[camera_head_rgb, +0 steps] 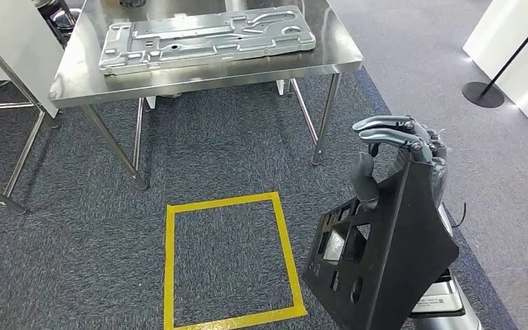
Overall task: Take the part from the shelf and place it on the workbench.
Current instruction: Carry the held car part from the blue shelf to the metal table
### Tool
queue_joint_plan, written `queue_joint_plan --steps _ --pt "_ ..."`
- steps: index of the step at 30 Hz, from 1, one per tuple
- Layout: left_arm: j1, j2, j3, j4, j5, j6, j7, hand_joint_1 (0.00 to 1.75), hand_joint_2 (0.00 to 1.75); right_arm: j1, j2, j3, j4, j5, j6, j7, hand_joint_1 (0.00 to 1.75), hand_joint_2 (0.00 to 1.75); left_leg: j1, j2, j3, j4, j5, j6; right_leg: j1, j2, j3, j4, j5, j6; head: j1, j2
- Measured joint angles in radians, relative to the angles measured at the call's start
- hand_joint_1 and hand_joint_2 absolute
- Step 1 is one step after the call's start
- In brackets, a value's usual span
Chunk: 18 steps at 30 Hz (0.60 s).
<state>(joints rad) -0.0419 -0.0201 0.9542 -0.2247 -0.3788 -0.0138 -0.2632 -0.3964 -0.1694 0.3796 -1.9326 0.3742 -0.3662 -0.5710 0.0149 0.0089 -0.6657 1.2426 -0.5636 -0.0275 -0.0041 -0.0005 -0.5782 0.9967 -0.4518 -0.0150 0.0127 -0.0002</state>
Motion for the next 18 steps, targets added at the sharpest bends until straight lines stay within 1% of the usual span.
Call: queue_joint_plan --steps 1,2,3,4,5,7,8,9,10,12,13,14,15,16,17,18 --pt "0.0 0.0 0.001 0.0 0.0 -0.001 0.0 0.0 1.75 0.0 0.0 0.0 0.004 -0.007 0.006 0.002 1.75 1.75 0.0 -0.001 0.027 -0.07 0.045 0.004 0.0 0.005 0.007 0.0 -0.004 0.002 0.0 0.0" --pt "0.0 0.001 0.002 0.0 0.0 -0.001 0.0 0.0 1.75 -0.001 0.0 0.0 0.008 -0.011 0.009 0.003 1.75 1.75 -0.002 -0.002 0.056 -0.137 0.076 0.009 0.002 0.008 0.012 0.001 -0.008 0.006 0.0 0.0" --pt "-0.002 0.002 0.002 0.0 0.0 -0.001 0.0 0.0 1.75 -0.002 0.0 0.0 0.011 -0.013 0.009 0.004 1.75 1.75 -0.004 -0.003 0.078 -0.188 0.093 0.015 0.003 0.011 0.015 0.002 -0.011 0.01 0.0 0.0" --pt "-0.003 0.002 0.002 0.0 0.0 -0.001 0.0 0.0 1.75 -0.003 0.0 0.0 0.014 -0.015 0.009 0.005 1.75 1.75 -0.006 -0.004 0.091 -0.218 0.097 0.021 0.004 0.014 0.016 0.002 -0.013 0.015 0.0 0.0" --pt "-0.003 0.002 0.003 0.0 0.0 -0.001 0.0 0.0 1.75 -0.003 0.0 0.0 0.017 -0.015 0.01 0.006 1.75 1.75 -0.008 -0.004 0.095 -0.229 0.091 0.027 0.005 0.016 0.015 0.004 -0.012 0.022 0.0 0.0" --pt "-0.003 0.003 0.003 0.0 -0.001 -0.001 0.0 0.0 1.75 -0.004 0.0 0.0 0.022 -0.016 0.011 0.007 1.75 1.75 -0.007 -0.005 0.102 -0.238 0.091 0.04 0.003 0.016 0.014 0.012 -0.012 0.033 0.0 0.0" --pt "-0.003 0.003 0.004 0.0 -0.002 -0.001 0.0 0.0 1.75 -0.005 0.0 -0.001 0.024 -0.017 0.012 0.008 1.75 1.75 -0.005 -0.005 0.107 -0.242 0.091 0.045 0.002 0.014 0.008 0.029 -0.019 0.038 0.001 0.0" --pt "-0.003 0.003 0.005 0.0 -0.003 -0.001 -0.001 0.0 1.75 -0.006 0.0 -0.002 0.025 -0.018 0.013 0.008 1.75 1.75 -0.004 -0.005 0.113 -0.244 0.09 0.05 0.001 0.013 -0.008 0.062 -0.035 0.042 0.002 0.0" --pt "-0.004 0.003 0.006 0.0 -0.005 -0.001 -0.001 0.0 1.75 -0.006 0.0 -0.003 0.027 -0.019 0.015 0.007 1.75 1.75 -0.003 -0.005 0.117 -0.245 0.088 0.054 -0.001 0.012 -0.037 0.114 -0.058 0.046 0.003 0.0" --pt "-0.004 0.004 0.01 0.0 -0.007 -0.001 -0.001 0.0 1.75 -0.004 0.0 -0.004 0.031 -0.023 0.019 0.006 1.75 1.75 -0.004 -0.004 0.122 -0.245 0.082 0.058 -0.004 0.011 -0.117 0.246 -0.106 0.052 0.005 0.0" --pt "-0.004 0.004 0.012 0.0 -0.008 -0.001 -0.001 0.0 1.75 -0.003 0.0 -0.004 0.034 -0.025 0.021 0.005 1.75 1.75 -0.005 -0.004 0.125 -0.245 0.078 0.058 -0.006 0.011 -0.148 0.287 -0.114 0.054 0.005 0.0" --pt "-0.003 0.004 0.014 0.0 -0.008 -0.001 -0.001 0.0 1.75 -0.001 0.0 -0.004 0.036 -0.027 0.023 0.003 1.75 1.75 -0.005 -0.004 0.131 -0.244 0.073 0.057 -0.007 0.01 -0.162 0.293 -0.101 0.055 0.005 0.0" --pt "-0.003 0.004 0.015 0.0 -0.009 -0.001 -0.001 0.0 1.75 -0.001 0.0 -0.004 0.038 -0.028 0.023 0.002 1.75 1.75 -0.004 -0.005 0.139 -0.244 0.067 0.055 -0.008 0.009 -0.154 0.258 -0.068 0.054 0.005 0.0" --pt "-0.002 0.004 0.017 0.0 -0.009 -0.001 -0.002 0.0 1.75 -0.001 0.0 -0.005 0.039 -0.029 0.024 0.0 1.75 1.75 -0.004 -0.005 0.149 -0.245 0.059 0.052 -0.009 0.007 -0.13 0.19 -0.019 0.051 0.005 0.0" --pt "-0.002 0.004 0.018 0.0 -0.01 -0.001 -0.003 0.0 1.75 -0.001 0.0 -0.005 0.04 -0.029 0.024 -0.001 1.75 1.75 -0.005 -0.005 0.158 -0.245 0.052 0.048 -0.007 0.002 -0.103 0.122 0.018 0.046 0.005 0.0" --pt "-0.003 0.004 0.019 0.0 -0.011 -0.001 -0.004 0.0 1.75 -0.003 0.0 -0.006 0.041 -0.028 0.024 -0.002 1.75 1.75 -0.005 -0.004 0.164 -0.246 0.046 0.044 -0.004 -0.002 -0.081 0.064 0.036 0.04 0.005 0.0"
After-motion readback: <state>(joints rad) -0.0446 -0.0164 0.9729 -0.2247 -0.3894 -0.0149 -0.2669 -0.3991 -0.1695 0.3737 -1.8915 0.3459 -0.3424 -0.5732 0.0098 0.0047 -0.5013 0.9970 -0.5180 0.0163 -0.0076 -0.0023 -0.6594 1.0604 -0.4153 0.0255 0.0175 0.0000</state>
